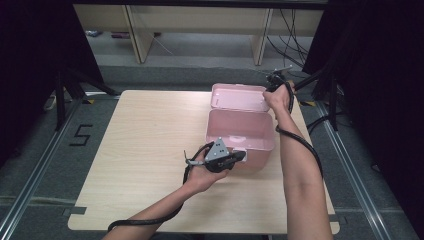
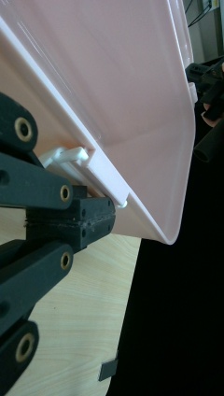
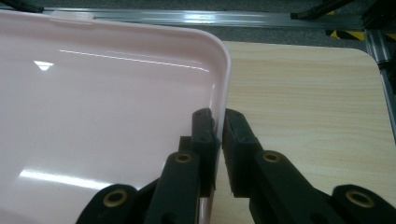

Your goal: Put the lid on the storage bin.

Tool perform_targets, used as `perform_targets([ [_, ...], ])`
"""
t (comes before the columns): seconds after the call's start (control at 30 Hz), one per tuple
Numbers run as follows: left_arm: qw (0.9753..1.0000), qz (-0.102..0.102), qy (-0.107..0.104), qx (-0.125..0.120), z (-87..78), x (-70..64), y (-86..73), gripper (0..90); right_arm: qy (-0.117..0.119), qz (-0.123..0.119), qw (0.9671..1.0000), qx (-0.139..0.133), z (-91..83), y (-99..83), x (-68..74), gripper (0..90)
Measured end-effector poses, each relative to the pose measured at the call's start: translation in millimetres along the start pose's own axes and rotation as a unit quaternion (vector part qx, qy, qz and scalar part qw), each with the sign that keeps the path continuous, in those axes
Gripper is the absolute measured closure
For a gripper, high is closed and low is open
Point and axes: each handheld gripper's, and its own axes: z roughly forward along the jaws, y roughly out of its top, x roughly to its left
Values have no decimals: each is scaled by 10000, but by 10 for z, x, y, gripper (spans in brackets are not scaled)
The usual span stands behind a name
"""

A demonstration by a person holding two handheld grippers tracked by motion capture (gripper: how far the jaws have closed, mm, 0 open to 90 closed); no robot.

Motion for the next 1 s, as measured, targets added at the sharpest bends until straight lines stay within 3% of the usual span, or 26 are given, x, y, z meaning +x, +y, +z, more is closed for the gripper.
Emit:
perform_targets([
  [0.1, 10000, 18, -9, 12, 0, 1, 2, 900, 21, 17, 10000, -7, -15, 5, -2, 851],
  [0.2, 10000, -14, 1, 17, -1, -3, -1, 900, 25, 202, 9998, 6, -39, 5, 19, 854],
  [0.23, 10000, -16, 2, 18, -1, -4, -1, 900, 29, 83, 10000, -26, -37, 8, 4, 855],
  [0.43, 10000, 3, -5, 27, 1, -4, 5, 900, 19, 120, 9999, -68, -62, 9, 10, 859],
  [0.47, 10000, -3, -28, -24, 9, -4, 1, 900, 62, 305, 9995, 3, -72, 8, 35, 859],
  [0.57, 10000, -20, -19, -20, 11, -9, 4, 900, 22, 111, 9999, -73, -80, 14, 12, 861],
  [0.8, 10000, -41, -35, 77, 13, -24, 11, 900, 63, 141, 9998, -114, -115, 19, 12, 865],
  [0.87, 10000, -36, -31, 83, 19, -30, 13, 900, 95, 300, 9995, -94, -133, 20, 34, 867],
  [0.93, 10000, -38, -33, 84, 22, -34, 13, 900, 83, 156, 9998, -136, -142, 27, 17, 868],
  [1.0, 10000, -44, -31, 76, 22, -36, 11, 900, 77, 192, 9996, -165, -152, 30, 24, 869],
])
